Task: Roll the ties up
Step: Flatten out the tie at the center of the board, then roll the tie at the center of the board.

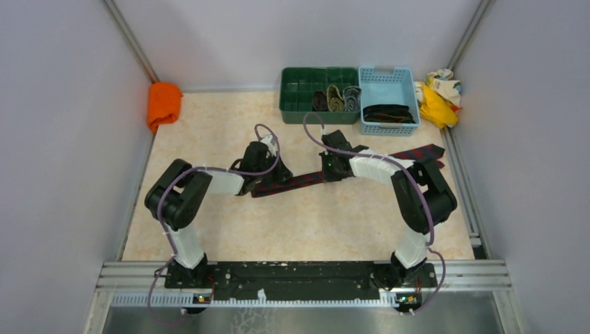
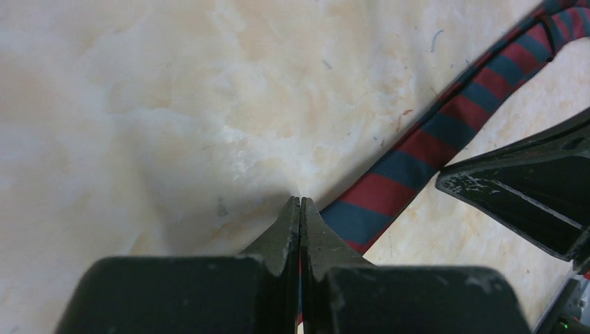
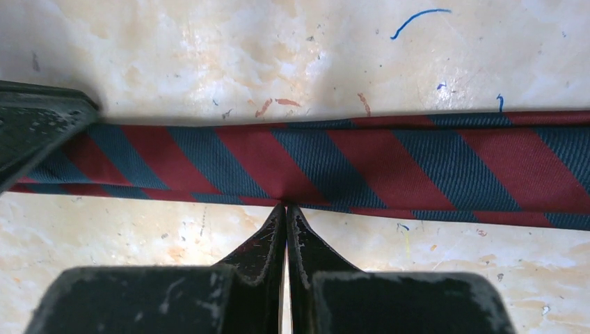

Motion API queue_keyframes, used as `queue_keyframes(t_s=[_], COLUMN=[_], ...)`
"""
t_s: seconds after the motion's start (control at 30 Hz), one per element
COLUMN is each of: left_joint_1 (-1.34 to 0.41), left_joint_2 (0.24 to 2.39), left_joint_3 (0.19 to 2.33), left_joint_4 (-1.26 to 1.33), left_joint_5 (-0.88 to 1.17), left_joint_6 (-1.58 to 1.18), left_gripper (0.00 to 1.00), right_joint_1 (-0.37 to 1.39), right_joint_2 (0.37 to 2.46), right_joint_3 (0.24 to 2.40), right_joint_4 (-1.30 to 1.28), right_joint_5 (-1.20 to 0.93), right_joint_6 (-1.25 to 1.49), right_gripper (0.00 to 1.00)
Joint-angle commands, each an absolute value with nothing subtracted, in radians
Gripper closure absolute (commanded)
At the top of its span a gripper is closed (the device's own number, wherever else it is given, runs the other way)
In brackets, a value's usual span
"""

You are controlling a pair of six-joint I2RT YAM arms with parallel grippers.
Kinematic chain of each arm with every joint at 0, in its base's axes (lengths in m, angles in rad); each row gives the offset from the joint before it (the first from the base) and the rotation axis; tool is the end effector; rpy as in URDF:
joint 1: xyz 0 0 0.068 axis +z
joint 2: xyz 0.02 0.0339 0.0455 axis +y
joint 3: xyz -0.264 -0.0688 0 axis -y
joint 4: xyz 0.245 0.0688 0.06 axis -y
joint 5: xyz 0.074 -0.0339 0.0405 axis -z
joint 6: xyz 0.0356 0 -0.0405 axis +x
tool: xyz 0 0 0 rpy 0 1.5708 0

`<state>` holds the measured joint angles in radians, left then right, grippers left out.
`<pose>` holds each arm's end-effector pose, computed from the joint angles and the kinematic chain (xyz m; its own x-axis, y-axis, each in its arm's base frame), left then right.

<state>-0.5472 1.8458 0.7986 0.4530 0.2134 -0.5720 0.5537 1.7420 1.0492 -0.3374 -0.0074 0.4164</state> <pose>0.3003 -0.1918 0.1245 -0.7584 -0.1574 -0.6325 0.2948 0.7827 -0.5482 0.2961 0.1833 0.1694 -0.8810 -0.0691 -0.4681 -0.1889 0.9584 0.2140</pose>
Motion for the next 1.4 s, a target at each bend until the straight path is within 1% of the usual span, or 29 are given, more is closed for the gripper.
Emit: queue_keyframes(t_s=[0.0,0.1,0.17,0.2,0.3,0.33,0.4,0.5,0.57,0.63,0.67,0.7,0.77,0.87,0.97,1.13,1.37], left_joint_1=[-0.534,-0.534,-0.534,-0.534,-0.537,-0.538,-0.541,-0.541,-0.542,-0.541,-0.541,-0.541,-0.541,-0.541,-0.54,-0.541,-0.541], left_joint_2=[1.772,1.588,1.425,1.339,1.066,0.944,0.783,0.583,0.495,0.448,0.436,0.43,0.428,0.426,0.409,0.379,0.379], left_joint_3=[0.743,0.708,0.689,0.683,0.672,0.668,0.662,0.646,0.643,0.651,0.658,0.666,0.686,0.704,0.703,0.695,0.689], left_joint_4=[0.236,0.177,0.118,0.081,-0.036,-0.07,-0.132,-0.198,-0.222,-0.252,-0.265,-0.278,-0.308,-0.341,-0.348,-0.338,-0.331], left_joint_5=[0.068,-0.055,-0.143,-0.188,-0.321,-0.357,-0.423,-0.493,-0.5,-0.511,-0.517,-0.521,-0.526,-0.533,-0.537,-0.54,-0.534], left_joint_6=[-0.555,-0.571,-0.581,-0.588,-0.604,-0.61,-0.618,-0.637,-0.637,-0.639,-0.638,-0.632,-0.628,-0.625,-0.621,-0.617,-0.614], left_gripper=[1.0,1.0,1.0,1.0,1.0,1.0,1.0,1.0,1.0,1.0,1.0,1.0,1.0,1.0,1.0,1.0,1.0], right_joint_1=[0.574,0.612,0.643,0.662,0.727,0.749,0.8,0.887,0.954,0.996,1.009,1.019,1.031,1.045,1.049,1.057,1.091], right_joint_2=[1.665,1.598,1.575,1.57,1.574,1.586,1.624,1.719,1.803,1.912,1.958,2.004,2.082,2.166,2.209,2.236,2.259], right_joint_3=[1.045,1.045,1.056,1.069,1.126,1.147,1.201,1.304,1.395,1.513,1.572,1.621,1.712,1.814,1.86,1.87,1.865], right_joint_4=[-0.336,-0.345,-0.35,-0.36,-0.389,-0.396,-0.406,-0.418,-0.44,-0.466,-0.484,-0.5,-0.524,-0.567,-0.593,-0.614,-0.624], right_joint_5=[-0.004,0.057,0.088,0.108,0.17,0.188,0.209,0.223,0.222,0.221,0.214,0.207,0.181,0.185,0.188,0.19,0.198], right_joint_6=[0.386,0.388,0.392,0.393,0.393,0.394,0.387,0.379,0.367,0.358,0.357,0.359,0.364,0.368,0.375,0.385,0.393], right_gripper=[1.0,1.0,1.0,0.98,0.9,0.86,0.82,0.72,0.62,0.55,0.54,0.49,0.46,0.45,0.45,0.45,0.5])
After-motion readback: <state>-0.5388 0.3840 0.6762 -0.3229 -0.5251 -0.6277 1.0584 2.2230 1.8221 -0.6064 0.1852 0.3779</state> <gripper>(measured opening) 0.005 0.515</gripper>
